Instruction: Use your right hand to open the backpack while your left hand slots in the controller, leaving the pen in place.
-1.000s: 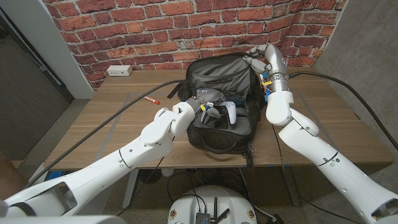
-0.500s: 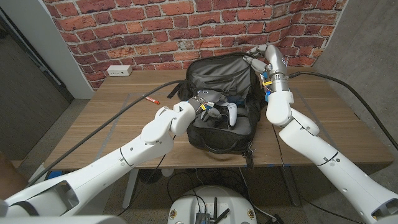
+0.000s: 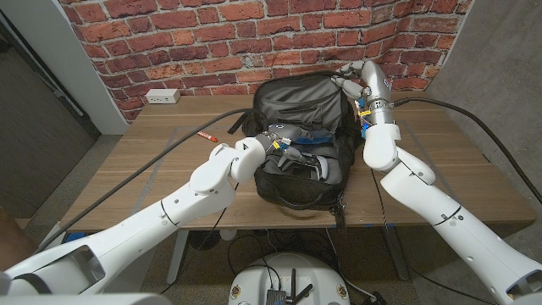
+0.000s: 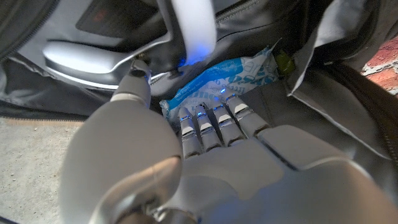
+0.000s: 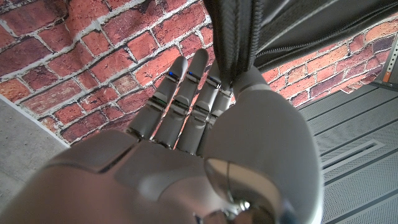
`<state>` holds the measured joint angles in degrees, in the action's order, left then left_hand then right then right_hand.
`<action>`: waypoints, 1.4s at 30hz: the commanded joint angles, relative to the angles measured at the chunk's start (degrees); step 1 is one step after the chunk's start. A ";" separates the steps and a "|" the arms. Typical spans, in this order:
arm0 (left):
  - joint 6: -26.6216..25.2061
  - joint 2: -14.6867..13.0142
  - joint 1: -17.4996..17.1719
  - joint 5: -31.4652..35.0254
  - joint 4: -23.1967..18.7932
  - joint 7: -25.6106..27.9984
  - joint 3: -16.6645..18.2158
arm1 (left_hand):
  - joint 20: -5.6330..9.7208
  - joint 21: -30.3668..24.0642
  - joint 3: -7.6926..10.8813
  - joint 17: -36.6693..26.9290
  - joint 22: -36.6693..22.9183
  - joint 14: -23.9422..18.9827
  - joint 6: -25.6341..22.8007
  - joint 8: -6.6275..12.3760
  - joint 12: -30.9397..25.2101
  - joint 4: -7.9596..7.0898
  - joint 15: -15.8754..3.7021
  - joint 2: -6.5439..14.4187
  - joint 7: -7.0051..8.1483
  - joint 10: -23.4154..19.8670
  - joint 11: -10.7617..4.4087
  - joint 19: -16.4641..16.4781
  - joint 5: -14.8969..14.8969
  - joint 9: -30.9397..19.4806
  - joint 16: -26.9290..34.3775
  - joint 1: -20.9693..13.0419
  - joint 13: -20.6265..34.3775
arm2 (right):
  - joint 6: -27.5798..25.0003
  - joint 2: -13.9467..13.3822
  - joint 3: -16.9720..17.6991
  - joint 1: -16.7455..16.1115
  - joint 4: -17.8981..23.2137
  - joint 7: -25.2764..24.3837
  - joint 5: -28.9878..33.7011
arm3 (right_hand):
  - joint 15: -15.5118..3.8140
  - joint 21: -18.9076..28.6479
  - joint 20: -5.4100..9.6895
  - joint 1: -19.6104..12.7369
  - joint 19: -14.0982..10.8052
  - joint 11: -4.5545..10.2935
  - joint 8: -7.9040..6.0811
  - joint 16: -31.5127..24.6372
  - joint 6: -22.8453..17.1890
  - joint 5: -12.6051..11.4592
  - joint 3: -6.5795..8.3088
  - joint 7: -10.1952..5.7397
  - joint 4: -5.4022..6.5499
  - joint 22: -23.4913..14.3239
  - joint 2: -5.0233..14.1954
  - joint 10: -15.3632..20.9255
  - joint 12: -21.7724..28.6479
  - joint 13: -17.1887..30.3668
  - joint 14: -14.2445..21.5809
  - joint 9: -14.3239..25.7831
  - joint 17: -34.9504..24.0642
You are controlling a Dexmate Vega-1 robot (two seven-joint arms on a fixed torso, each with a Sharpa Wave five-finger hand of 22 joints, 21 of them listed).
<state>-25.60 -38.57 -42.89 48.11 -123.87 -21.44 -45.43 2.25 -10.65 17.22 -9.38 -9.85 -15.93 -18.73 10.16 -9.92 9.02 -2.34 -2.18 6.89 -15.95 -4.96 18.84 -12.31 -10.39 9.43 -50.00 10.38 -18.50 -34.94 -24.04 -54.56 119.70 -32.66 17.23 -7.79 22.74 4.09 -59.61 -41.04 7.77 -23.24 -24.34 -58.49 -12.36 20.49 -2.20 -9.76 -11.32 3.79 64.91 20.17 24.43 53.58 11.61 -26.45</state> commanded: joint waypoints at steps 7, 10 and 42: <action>1.31 -1.71 -0.45 -4.16 -1.88 -0.67 1.77 | 4.92 0.54 -1.22 -0.17 0.15 3.56 3.98 -0.16 -0.01 -0.42 -3.03 -1.03 0.00 3.63 0.87 -2.78 0.52 0.03 0.07 2.17 -0.12 | -0.09 0.29 -0.29 -0.02 0.05 0.04 0.04 | -4.81 0.54 7.61 -2.17 0.47 0.82 -0.07 0.90 -0.79 -0.46 -0.22 -0.05 0.53 -0.09 3.01 1.01 -0.26 0.19 0.06 0.31 -0.18; 0.99 -1.96 -0.24 -5.00 -2.14 -1.53 1.92 | 4.86 0.62 -1.62 -0.20 0.22 5.18 6.37 -0.39 0.07 -0.58 -2.53 -1.28 -0.19 5.42 1.33 -4.04 0.77 0.09 0.11 3.14 -0.16 | -0.12 0.30 -0.33 0.00 0.06 -0.04 0.17 | -4.89 0.60 7.64 -2.03 0.48 0.94 -0.08 0.94 -0.91 -0.46 -0.26 -0.03 0.59 -0.09 3.04 0.97 -0.32 0.23 0.07 0.30 -0.22; 4.16 -8.41 -1.71 -20.61 -6.82 -3.03 8.16 | 5.89 -0.18 -2.44 -0.20 0.33 9.45 9.44 1.08 -1.06 -0.79 -1.75 -1.06 -3.36 9.67 0.82 -8.52 1.36 0.24 1.04 7.47 -0.32 | -1.63 0.94 -1.08 -0.41 1.06 -0.70 1.40 | -4.92 1.05 7.55 -1.44 0.56 0.87 0.16 1.20 -1.05 -0.49 -0.44 -0.10 0.55 -0.02 3.08 1.04 -0.69 0.44 0.12 0.29 -0.55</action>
<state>-24.41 -44.69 -42.76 35.81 -129.65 -26.61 -40.83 2.18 -10.22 14.61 -9.48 -9.33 -5.66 -8.53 10.63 -10.65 8.00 -2.04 -3.46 3.51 -5.57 -4.00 9.42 -10.79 -10.13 10.15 -42.68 9.86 -19.60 -34.33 -24.80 -54.88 120.43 -32.96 18.11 -7.78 23.54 3.78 -59.26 -40.73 7.76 -22.91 -23.29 -58.99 -12.39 20.13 -2.35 -9.50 -11.19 4.58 64.91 19.67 24.56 53.57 11.60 -26.73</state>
